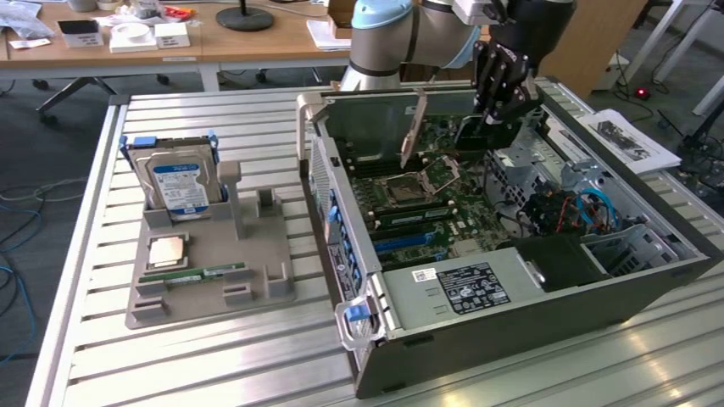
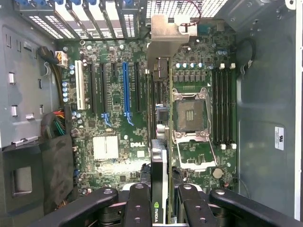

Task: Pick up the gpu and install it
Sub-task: 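Insert the gpu into the slot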

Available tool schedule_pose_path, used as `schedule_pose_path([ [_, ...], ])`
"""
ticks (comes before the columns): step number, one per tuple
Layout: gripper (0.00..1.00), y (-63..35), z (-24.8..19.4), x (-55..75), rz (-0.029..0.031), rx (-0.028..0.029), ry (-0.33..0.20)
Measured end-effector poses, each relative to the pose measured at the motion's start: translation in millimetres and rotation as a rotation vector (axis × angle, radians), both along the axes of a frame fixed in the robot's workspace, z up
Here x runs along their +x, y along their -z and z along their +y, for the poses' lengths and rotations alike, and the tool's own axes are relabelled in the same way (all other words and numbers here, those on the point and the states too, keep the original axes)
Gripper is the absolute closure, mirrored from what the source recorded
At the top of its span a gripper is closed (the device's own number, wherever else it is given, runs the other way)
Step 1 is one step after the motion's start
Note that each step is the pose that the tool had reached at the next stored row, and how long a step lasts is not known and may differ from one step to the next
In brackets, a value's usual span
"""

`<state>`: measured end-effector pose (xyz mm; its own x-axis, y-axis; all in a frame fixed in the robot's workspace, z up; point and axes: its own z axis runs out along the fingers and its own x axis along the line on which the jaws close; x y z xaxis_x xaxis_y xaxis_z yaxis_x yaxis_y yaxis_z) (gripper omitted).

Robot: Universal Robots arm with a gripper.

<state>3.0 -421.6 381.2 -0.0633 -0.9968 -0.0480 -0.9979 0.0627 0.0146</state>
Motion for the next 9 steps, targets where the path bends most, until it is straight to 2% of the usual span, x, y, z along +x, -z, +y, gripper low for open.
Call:
schedule_pose_path([
  [9,0.73,2.9,0.0,-0.5,-0.0001,0.0003,0.000],
])
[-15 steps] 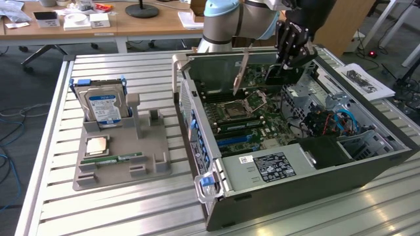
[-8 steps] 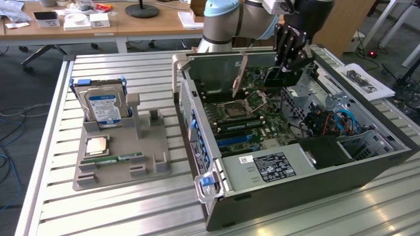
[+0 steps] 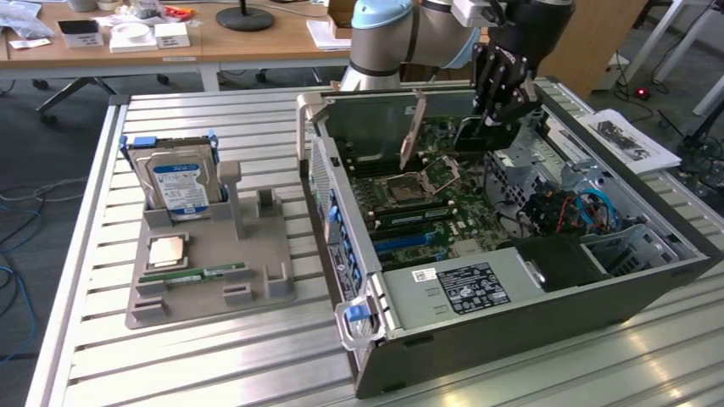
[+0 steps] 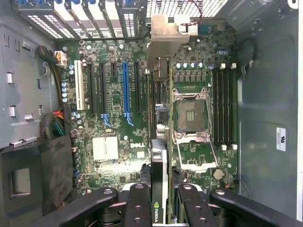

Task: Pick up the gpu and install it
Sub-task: 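Insert the gpu into the slot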

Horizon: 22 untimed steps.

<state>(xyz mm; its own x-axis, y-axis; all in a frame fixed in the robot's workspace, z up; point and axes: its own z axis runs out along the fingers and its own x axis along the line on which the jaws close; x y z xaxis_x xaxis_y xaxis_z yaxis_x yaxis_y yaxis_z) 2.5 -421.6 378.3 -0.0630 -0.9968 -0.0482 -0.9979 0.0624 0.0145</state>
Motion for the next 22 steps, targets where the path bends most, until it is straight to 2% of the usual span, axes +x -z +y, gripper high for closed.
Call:
schedule_pose_path([
  [7,0.73,4.4,0.0,0.0,0.0002,-0.0004,0.000],
  [22,0.73,4.7,-1.9,-6.2,0.0000,-0.0003,0.000],
])
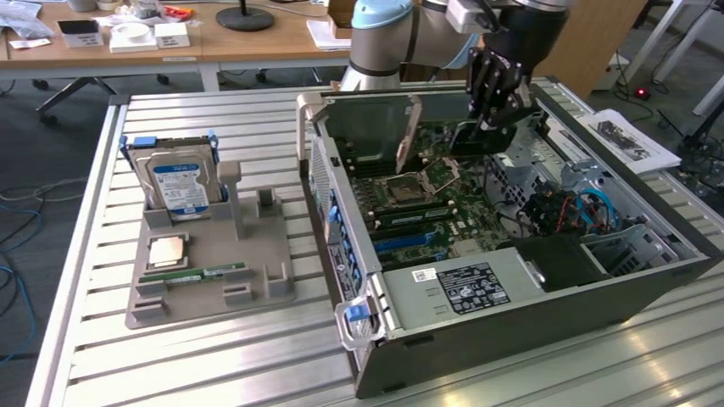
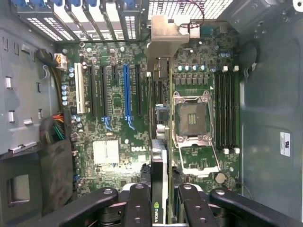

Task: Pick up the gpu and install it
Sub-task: 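Insert the gpu into the slot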

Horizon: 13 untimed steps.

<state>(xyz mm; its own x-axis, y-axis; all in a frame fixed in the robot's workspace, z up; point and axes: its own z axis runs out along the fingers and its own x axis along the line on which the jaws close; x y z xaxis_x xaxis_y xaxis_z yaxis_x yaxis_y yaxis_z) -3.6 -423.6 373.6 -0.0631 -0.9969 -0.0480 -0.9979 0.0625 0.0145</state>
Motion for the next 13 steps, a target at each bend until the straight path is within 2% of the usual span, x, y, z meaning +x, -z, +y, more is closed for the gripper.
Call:
schedule_pose_path([
  [4,0.73,0.2,-2.7,-0.7,0.0000,0.0000,0.000],
  [13,0.73,0.4,-13.6,-2.2,-0.0002,0.0001,0.000],
])
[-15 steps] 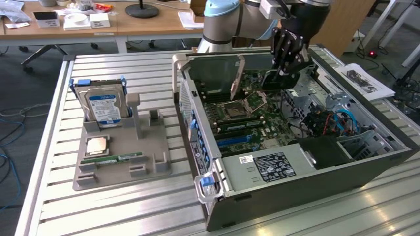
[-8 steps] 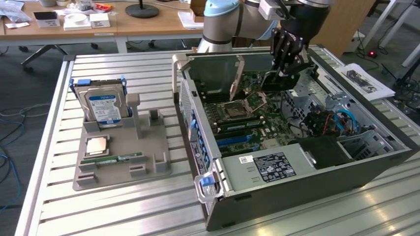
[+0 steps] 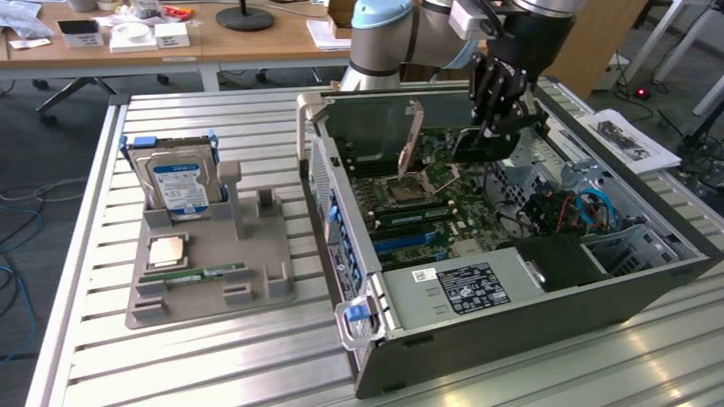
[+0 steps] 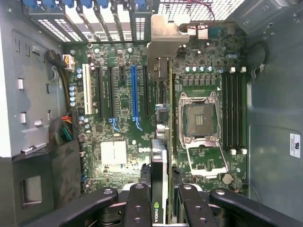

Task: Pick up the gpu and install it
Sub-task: 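Insert the gpu into the slot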

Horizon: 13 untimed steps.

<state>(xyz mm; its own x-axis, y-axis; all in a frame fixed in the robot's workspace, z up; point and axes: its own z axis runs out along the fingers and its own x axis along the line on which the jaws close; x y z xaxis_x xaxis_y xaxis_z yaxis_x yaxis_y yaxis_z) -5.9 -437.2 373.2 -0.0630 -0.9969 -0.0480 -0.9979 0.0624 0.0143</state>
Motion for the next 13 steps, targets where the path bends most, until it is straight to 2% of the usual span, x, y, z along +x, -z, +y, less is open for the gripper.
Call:
schedule_pose_path([
  [9,0.73,3.7,-2.8,-4.1,-0.0096,-0.0001,-0.004],
  [13,0.73,4.9,-3.2,-5.4,-0.0107,-0.0003,-0.005],
])
